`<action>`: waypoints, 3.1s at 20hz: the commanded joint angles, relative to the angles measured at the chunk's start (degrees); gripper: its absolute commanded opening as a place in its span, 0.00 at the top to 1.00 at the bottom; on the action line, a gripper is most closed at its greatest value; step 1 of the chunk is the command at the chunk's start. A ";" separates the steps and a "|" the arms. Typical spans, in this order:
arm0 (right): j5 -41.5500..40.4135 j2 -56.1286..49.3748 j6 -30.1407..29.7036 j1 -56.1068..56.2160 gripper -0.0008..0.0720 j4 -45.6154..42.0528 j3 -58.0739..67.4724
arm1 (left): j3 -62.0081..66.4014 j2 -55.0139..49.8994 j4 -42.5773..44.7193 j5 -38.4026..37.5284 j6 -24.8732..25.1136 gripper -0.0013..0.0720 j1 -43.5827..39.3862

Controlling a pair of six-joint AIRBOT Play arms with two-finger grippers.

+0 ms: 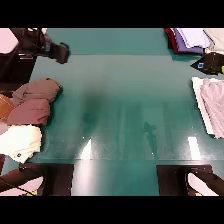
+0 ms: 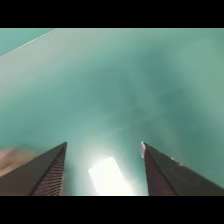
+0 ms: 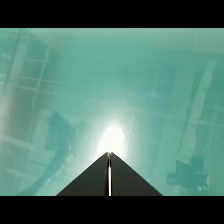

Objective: Fold the shirts.

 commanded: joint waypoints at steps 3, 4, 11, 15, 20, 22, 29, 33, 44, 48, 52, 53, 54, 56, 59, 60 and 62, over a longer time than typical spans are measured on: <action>0.09 0.02 0.02 0.02 0.97 0.02 0.02 | -11.76 -3.32 8.79 0.59 -10.34 0.22 12.61; 0.00 0.02 0.02 0.02 0.96 0.00 0.02 | -15.12 -3.78 6.40 2.27 -10.29 0.22 15.19; -0.15 0.02 0.02 0.02 0.97 0.00 0.02 | -26.29 -9.11 -1.42 13.11 -10.29 0.22 25.18; -1.03 0.02 0.02 0.02 0.97 0.02 0.02 | -25.51 -9.46 -1.42 13.20 -10.29 0.85 25.22; -1.03 0.04 0.02 0.02 0.96 0.04 0.02 | -20.55 -4.90 -1.62 11.74 -10.32 0.95 25.22; -1.03 0.04 0.02 0.02 0.96 0.04 0.02 | -16.92 -0.04 -1.57 12.04 -9.94 0.95 25.22; -0.66 0.04 0.02 0.02 0.97 0.11 0.04 | -15.32 3.19 -3.82 9.49 -8.55 0.95 25.22; -0.42 0.04 0.02 0.02 0.97 0.09 0.02 | -16.83 0.63 -15.41 9.11 -3.21 0.95 24.92; -3.76 0.61 0.02 0.02 0.97 -0.07 12.11 | 19.37 3.67 -17.03 -2.38 9.49 0.95 -3.91; -5.64 0.59 0.02 0.02 0.97 -0.11 20.55 | 18.99 -0.79 -17.11 -5.07 10.95 0.95 -18.58; -5.31 0.61 0.02 0.02 0.97 -0.13 24.33 | 18.99 -9.75 -23.91 0.83 11.21 0.85 -27.47; -5.29 0.61 0.02 0.02 0.97 -0.13 24.37 | 18.99 -11.65 -26.29 2.54 12.02 0.42 -27.69; -4.79 0.61 0.02 0.02 0.97 -0.13 24.33 | 18.99 -12.79 -26.56 3.06 12.02 0.23 -27.36; -3.74 0.48 0.02 0.02 0.97 -0.13 24.24 | 19.02 -13.14 -23.30 1.38 10.82 0.23 -23.93; -2.86 -0.09 0.02 0.02 0.97 -0.09 24.26 | 18.88 -12.94 -21.62 -4.48 5.16 0.23 -12.63; -2.69 -0.22 0.02 0.02 0.97 -0.09 24.24 | 17.90 -12.94 -21.84 -6.36 3.04 0.23 -7.98; -2.40 -0.90 0.02 0.02 0.97 -0.02 24.24 | 13.25 -12.94 -23.08 -7.93 1.31 0.23 -0.31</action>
